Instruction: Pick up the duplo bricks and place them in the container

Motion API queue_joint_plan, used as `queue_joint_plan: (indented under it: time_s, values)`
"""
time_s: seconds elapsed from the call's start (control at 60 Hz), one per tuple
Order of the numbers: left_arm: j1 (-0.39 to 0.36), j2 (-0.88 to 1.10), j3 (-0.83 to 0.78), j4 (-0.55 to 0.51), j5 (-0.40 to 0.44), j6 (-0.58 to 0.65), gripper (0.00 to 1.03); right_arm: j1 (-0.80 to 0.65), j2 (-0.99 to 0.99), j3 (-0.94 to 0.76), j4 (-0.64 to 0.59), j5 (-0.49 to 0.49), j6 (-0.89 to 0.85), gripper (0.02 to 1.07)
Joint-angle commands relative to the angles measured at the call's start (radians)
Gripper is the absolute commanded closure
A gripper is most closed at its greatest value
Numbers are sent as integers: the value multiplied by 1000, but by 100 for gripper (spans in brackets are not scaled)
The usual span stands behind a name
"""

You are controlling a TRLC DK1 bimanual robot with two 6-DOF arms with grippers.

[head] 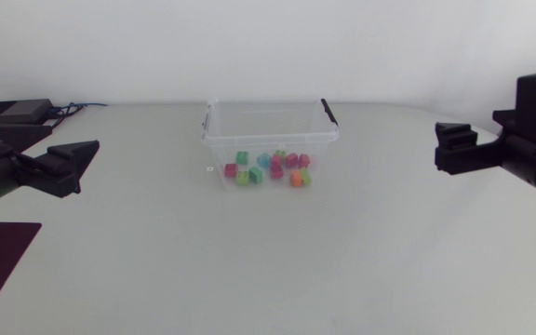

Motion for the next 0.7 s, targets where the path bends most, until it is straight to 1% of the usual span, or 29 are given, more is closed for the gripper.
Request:
queue_joint_plan:
  time_s: [0.0, 0.283, 0.683]
  values:
    - [10, -61, -55, 22, -9, 14, 5, -14, -83, -69, -4, 8, -33, 7]
    - [23, -222, -186, 84, -16, 14, 5, -57, -342, -207, -53, 4, -70, 7]
    - [-13, -442, -390, 129, -115, -116, 6, -151, -528, -438, 71, -142, 42, 7]
